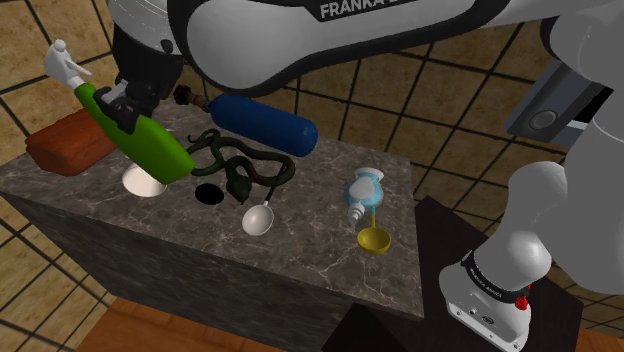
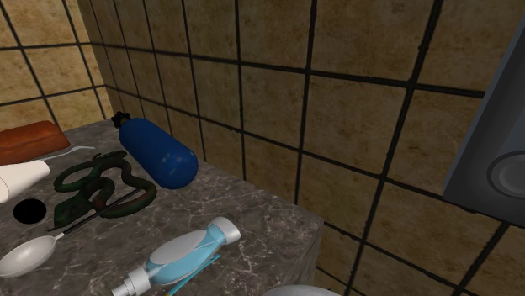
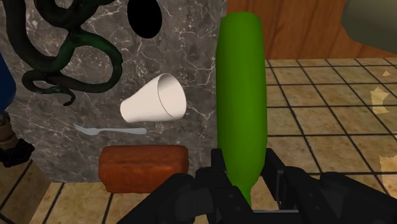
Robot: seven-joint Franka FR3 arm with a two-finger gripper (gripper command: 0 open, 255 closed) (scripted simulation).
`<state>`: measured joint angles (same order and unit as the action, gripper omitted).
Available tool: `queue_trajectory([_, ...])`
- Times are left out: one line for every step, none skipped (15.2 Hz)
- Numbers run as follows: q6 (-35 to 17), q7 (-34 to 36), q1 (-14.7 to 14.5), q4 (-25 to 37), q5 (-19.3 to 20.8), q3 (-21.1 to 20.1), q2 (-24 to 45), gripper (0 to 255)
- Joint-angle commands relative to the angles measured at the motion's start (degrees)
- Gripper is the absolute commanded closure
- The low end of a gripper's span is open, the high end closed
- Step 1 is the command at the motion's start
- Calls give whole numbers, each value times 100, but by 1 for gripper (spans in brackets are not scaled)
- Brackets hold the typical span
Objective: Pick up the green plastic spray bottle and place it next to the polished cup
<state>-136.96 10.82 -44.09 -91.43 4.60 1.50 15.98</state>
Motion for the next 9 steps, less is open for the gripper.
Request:
queue_trajectory([-153, 13, 0, -121, 9, 3, 27, 255])
queue_trajectory([-225, 20, -1, -181, 14, 5, 40, 255])
queue_trajectory([-297, 27, -1, -239, 19, 6, 54, 255])
queue_trajectory([-368, 34, -2, -295, 24, 8, 68, 255])
queue_trajectory([-438, 42, -2, -350, 29, 10, 85, 255])
queue_trajectory([-509, 49, -3, -403, 35, 12, 102, 255])
queue_trajectory([-579, 57, -3, -455, 40, 14, 120, 255])
queue_trajectory([-648, 64, -4, -505, 45, 16, 140, 255])
queue_trajectory([-717, 72, -5, -553, 51, 19, 161, 255])
